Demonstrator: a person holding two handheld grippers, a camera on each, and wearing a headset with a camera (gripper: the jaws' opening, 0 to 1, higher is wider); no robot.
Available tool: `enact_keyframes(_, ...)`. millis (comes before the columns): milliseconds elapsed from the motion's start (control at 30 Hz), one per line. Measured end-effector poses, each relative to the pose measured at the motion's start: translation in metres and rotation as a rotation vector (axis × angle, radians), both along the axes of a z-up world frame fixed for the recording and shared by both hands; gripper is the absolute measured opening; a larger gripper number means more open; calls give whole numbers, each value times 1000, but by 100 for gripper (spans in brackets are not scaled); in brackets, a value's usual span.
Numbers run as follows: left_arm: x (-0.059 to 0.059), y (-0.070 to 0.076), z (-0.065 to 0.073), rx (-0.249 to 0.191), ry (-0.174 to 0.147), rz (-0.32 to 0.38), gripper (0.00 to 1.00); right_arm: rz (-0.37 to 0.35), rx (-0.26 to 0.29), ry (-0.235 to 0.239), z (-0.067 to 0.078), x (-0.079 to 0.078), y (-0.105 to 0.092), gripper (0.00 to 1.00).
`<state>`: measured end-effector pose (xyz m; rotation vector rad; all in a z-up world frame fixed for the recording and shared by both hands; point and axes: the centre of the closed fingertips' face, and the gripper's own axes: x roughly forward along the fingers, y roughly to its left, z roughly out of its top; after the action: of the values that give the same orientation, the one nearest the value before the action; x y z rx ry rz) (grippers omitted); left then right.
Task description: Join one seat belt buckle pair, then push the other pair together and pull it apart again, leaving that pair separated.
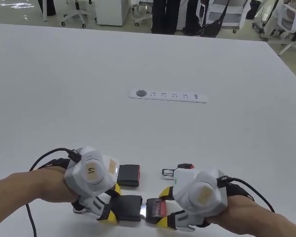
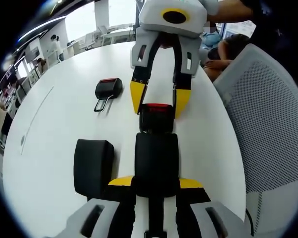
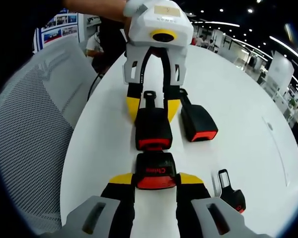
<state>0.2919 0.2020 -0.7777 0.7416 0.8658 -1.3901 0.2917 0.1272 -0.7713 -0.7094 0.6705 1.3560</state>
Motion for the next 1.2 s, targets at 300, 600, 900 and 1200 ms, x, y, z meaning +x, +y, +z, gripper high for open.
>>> enact_keyframes(300, -2, -2, 0, 10, -4, -3, 31, -1, 10, 11, -2, 3, 4, 27)
enact_keyframes(600, -1, -1, 0, -4, -2, 6, 31, -4, 18, -2, 4, 0, 0, 27)
enact_keyframes(900, 0, 2, 0, 31, -17, -20, 31, -9, 5, 5, 4, 0, 2, 27)
enact_keyframes(1200, -1, 1, 1, 45, -9, -27, 32, 23, -28, -4, 3, 1, 2, 28)
